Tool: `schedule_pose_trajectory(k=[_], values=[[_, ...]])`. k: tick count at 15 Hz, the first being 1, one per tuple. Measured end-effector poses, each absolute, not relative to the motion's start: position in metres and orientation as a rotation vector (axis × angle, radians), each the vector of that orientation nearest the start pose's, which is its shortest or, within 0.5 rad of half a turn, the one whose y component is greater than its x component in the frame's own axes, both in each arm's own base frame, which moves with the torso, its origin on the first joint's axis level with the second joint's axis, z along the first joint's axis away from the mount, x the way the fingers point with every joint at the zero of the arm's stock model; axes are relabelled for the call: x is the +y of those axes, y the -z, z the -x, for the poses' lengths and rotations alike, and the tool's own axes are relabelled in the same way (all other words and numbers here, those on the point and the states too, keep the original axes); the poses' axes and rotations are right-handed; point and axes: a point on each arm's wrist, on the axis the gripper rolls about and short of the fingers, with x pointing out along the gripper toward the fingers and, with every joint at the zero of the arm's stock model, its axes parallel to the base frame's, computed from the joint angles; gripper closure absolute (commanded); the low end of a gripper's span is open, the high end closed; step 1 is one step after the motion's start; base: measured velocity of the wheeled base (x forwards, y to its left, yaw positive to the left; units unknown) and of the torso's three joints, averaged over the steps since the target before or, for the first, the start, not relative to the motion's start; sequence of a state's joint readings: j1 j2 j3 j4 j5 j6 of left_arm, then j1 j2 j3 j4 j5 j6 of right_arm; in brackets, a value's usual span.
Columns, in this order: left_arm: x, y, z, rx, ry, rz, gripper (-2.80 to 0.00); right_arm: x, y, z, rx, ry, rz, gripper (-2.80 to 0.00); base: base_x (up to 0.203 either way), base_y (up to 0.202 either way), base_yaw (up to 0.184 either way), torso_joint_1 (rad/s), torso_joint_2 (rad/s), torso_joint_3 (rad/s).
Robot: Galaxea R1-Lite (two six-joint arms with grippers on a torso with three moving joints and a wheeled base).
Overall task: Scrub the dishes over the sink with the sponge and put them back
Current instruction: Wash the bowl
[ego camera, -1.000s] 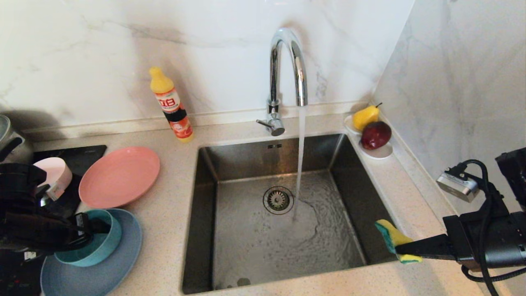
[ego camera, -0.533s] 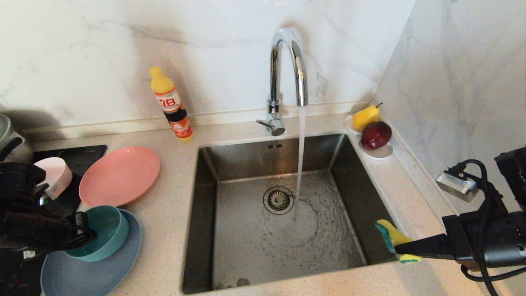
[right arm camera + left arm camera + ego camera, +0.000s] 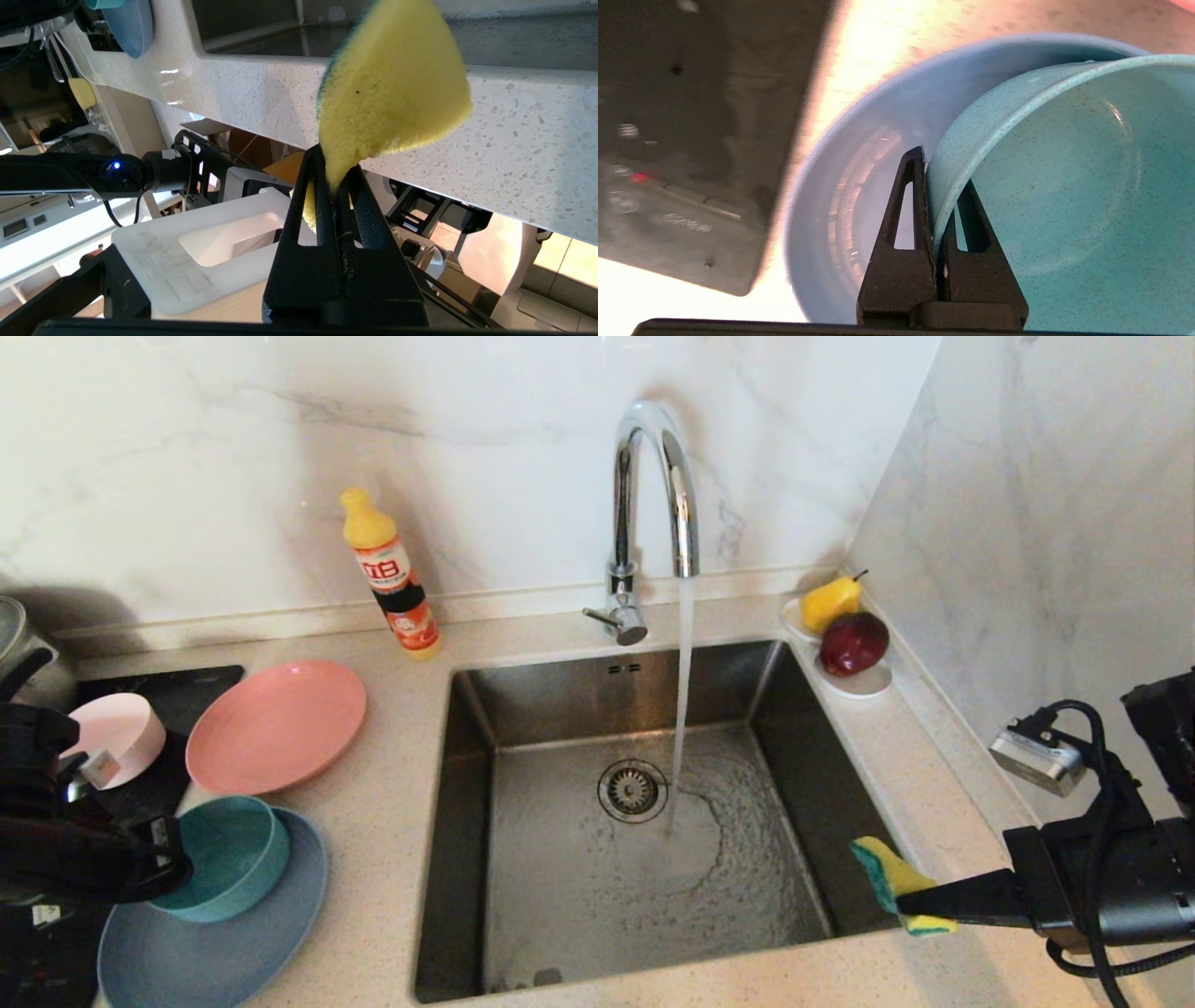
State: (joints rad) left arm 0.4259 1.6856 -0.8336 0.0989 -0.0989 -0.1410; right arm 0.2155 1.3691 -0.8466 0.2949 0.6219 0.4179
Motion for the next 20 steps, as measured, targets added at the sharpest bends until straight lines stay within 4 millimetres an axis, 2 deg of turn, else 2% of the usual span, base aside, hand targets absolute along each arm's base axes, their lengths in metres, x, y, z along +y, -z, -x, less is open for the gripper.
schedule_pose_trajectory(k=[4,10,13,15,20], values=[[0.109,-0.151,-0.234,0.912,-0.329,0.416,0.00,0.055,-0.200,-0.189,0.985,-0.609,-0.542,0.00,0.000,0.000,0.000,0.000,0.00,0.000],[0.094,-0.217,-0.207,0.804,-0.213,0.463,0.00,0.055,-0.201,-0.188,0.984,-0.611,-0.542,0.00,0.000,0.000,0.000,0.000,0.00,0.000],[0.084,-0.240,-0.195,0.750,-0.152,0.457,0.00,0.055,-0.201,-0.188,0.981,-0.611,-0.543,0.00,0.000,0.000,0.000,0.000,0.00,0.000],[0.069,-0.246,-0.192,0.749,-0.083,0.440,0.00,0.055,-0.202,-0.188,0.978,-0.615,-0.542,0.00,0.000,0.000,0.000,0.000,0.00,0.000],[0.004,-0.246,-0.204,0.822,0.111,0.362,0.00,0.056,-0.204,-0.188,0.972,-0.618,-0.540,0.00,0.000,0.000,0.000,0.000,0.00,0.000]])
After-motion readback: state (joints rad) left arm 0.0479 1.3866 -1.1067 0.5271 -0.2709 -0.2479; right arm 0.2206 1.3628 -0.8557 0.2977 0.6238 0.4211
